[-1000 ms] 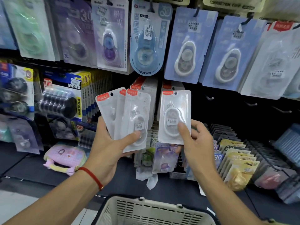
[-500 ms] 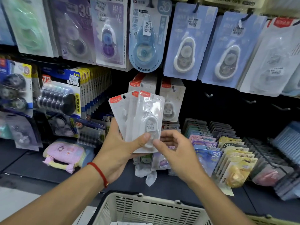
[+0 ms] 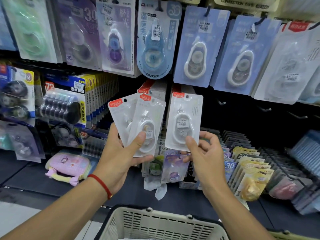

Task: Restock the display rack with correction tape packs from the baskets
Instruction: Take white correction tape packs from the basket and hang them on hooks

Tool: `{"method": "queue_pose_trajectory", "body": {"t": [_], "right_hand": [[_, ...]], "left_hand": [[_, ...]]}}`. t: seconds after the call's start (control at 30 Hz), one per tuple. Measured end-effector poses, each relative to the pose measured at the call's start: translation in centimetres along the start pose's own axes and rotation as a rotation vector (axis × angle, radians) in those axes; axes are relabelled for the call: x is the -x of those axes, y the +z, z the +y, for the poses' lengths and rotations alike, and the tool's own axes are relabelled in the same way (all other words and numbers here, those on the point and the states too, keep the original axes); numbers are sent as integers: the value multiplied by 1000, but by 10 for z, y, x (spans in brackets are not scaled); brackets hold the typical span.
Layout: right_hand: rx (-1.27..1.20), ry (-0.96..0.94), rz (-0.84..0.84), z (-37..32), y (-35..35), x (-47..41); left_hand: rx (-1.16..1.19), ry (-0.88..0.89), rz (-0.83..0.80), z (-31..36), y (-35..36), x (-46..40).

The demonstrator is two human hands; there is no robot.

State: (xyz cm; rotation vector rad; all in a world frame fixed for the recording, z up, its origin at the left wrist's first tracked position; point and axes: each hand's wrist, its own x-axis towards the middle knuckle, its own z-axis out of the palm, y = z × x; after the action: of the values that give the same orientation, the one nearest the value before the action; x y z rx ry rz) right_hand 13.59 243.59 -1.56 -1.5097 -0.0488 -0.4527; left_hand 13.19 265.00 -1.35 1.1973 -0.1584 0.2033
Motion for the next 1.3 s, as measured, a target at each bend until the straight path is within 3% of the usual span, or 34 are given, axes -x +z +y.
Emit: {"method": "queue_pose_trajectory", "body": {"t": [0.3, 0.4, 0.47, 0.63, 0.73, 0.9, 1.3], "right_hand": [[-9, -25, 20, 0, 1, 0], [378, 71, 37, 7, -4, -2], [597, 29, -3, 10, -5, 0], [353, -7, -366, 9, 6, 10], [308, -33, -276, 10, 8, 10], [60, -34, -79, 3, 2, 2], [27, -136, -47, -13, -7, -4]], "left_hand": [[-15, 59, 51, 0, 2, 1], [-27, 43, 26, 0, 3, 2], [-16, 7, -14, -3, 5, 4], [12, -72, -177, -12, 13, 13], [30, -109, -185, -13, 16, 12], [35, -145, -64, -10, 13, 6], [-135, -39, -36, -10, 12, 5]]}}
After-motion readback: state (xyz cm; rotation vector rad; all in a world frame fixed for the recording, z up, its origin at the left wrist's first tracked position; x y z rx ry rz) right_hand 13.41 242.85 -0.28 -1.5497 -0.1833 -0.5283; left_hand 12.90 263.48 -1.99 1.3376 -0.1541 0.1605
